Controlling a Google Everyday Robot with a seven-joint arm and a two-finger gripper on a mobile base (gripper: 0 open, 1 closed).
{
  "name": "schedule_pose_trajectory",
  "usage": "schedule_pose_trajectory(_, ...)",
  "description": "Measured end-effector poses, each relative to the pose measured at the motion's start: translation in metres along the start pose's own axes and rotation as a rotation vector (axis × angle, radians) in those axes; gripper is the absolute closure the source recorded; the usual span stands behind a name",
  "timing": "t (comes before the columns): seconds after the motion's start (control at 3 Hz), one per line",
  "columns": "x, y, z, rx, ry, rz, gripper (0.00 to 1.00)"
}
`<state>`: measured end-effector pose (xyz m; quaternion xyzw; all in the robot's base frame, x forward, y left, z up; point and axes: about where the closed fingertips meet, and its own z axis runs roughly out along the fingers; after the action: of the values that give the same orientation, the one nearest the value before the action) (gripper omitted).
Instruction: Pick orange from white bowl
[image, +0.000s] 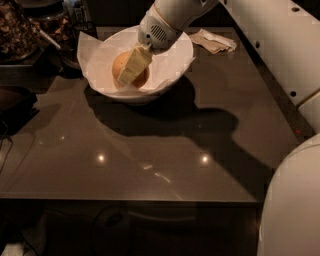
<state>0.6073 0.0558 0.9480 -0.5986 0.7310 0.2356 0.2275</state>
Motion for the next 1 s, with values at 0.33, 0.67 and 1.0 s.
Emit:
schedule_pose_trajectory(0.33,0.001,-0.003,-0.002,0.014,-0.010,0.009,1.00)
schedule_pose_trajectory(0.67,-0.049,0.069,0.000,-0.060,-0.064,0.019,1.00)
schedule_pose_trajectory(1.0,-0.122,0.241,0.026,-0.262,0.010,-0.067,1.00)
